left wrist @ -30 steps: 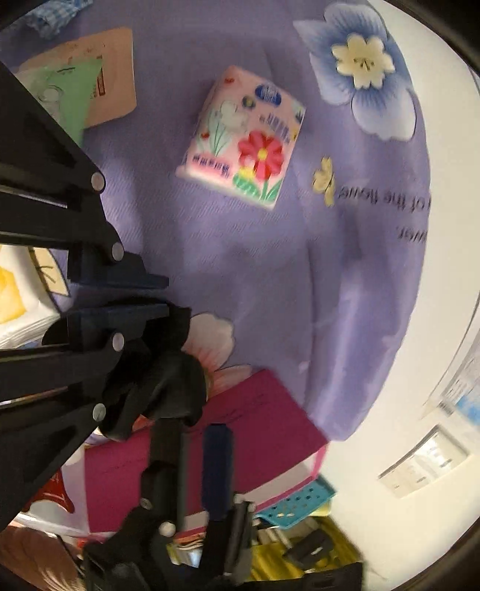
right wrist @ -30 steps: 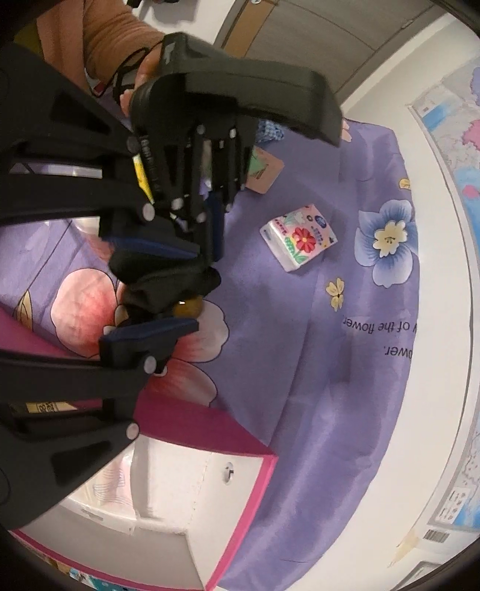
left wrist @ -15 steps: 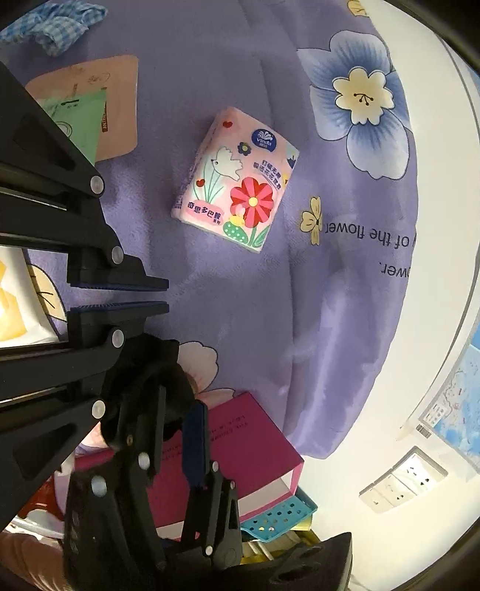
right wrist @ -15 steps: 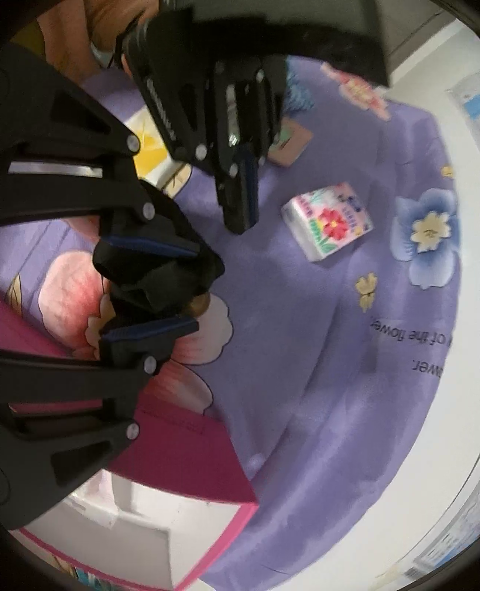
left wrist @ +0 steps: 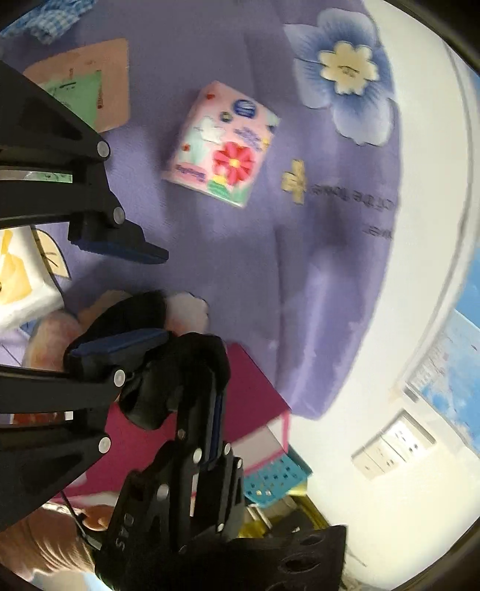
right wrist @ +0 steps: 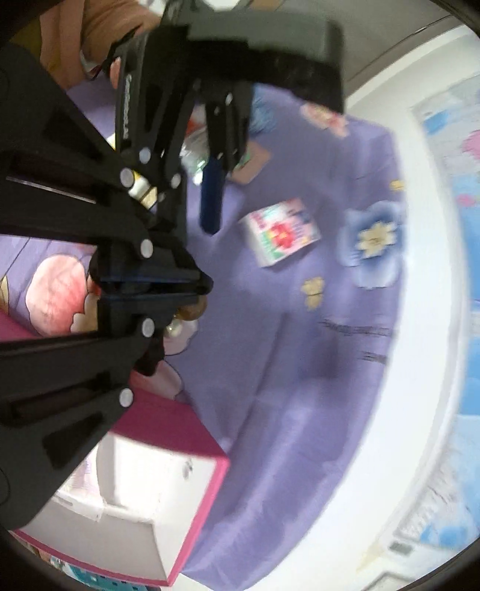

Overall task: Organize soft objects
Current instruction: 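Lift the black plush with the right gripper toward the pink box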

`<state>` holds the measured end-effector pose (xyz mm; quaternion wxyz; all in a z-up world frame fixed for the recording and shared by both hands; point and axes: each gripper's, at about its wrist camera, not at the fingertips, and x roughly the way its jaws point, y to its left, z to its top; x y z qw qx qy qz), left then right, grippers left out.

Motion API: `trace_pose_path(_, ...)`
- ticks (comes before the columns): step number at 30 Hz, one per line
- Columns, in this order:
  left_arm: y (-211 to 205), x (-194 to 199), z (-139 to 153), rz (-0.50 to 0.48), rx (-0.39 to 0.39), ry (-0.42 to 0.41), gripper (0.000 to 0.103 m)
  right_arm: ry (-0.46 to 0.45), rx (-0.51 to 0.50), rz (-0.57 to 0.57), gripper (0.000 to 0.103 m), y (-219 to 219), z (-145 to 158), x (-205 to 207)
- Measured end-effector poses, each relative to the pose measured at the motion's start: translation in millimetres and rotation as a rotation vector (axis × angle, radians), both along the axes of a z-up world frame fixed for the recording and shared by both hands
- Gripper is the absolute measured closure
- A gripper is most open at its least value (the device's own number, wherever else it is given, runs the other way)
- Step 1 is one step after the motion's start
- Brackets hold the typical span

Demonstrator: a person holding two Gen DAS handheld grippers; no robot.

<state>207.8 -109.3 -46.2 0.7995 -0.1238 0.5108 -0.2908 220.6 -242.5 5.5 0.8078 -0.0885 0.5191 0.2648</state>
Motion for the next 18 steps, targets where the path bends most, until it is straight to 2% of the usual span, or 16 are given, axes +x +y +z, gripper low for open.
trace_pose_path(8, -14, -3, 45, -0.022, -0.015, -0.114, 0.069, -0.135, 0.204, -0.042, 0.098, -10, 58, -23)
trace_pose_path(10, -21, -9, 58, -0.042, -0.028, -0.146, 0.074, -0.169, 0.239, -0.043, 0.098, -13, 72, -32)
trace_pose_path(12, -26, -14, 71, -0.058, -0.039, -0.176, 0.086, -0.192, 0.264, -0.044, 0.098, -17, 82, -40)
trace_pose_path(18, -58, -35, 109, -0.13, -0.084, -0.27, 0.09, -0.284, 0.325, -0.083, 0.098, -45, 111, -72)
